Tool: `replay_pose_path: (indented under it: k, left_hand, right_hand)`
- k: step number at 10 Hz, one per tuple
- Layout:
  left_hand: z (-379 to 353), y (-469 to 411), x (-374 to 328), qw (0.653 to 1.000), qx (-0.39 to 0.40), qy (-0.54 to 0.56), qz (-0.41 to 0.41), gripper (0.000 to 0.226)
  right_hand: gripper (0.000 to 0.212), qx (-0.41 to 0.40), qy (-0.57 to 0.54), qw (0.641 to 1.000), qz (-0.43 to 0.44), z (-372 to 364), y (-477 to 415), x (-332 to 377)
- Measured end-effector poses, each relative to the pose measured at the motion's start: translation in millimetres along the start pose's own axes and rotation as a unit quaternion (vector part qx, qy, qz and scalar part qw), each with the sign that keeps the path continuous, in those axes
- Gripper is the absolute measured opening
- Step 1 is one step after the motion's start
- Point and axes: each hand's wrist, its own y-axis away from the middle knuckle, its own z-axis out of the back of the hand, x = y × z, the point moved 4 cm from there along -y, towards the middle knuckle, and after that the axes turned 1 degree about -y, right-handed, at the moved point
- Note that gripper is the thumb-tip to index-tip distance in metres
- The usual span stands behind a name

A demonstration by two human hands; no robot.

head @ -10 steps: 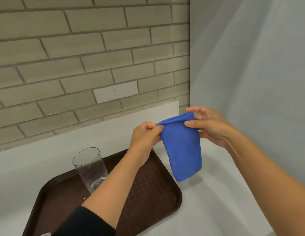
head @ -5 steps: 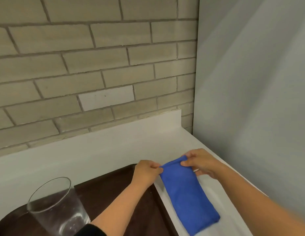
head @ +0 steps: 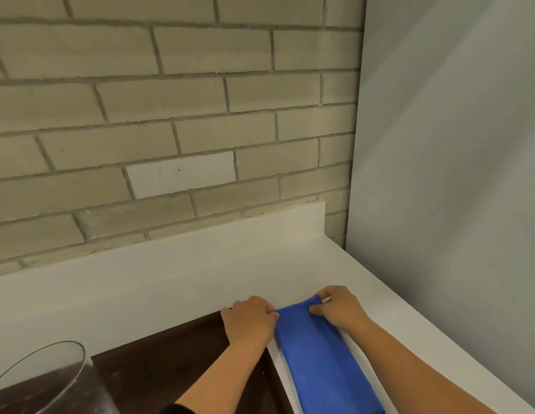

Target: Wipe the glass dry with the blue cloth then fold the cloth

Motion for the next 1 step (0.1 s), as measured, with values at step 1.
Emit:
replay_pose_path:
  k: [1]
  left_hand:
    - [4.3,4.9,0.2,0.999,0.008,0.026,-0.017,0.044]
  right_hand:
    - [0.039,-0.034,0.012,0.999,0.037,6.7,11.6,10.3]
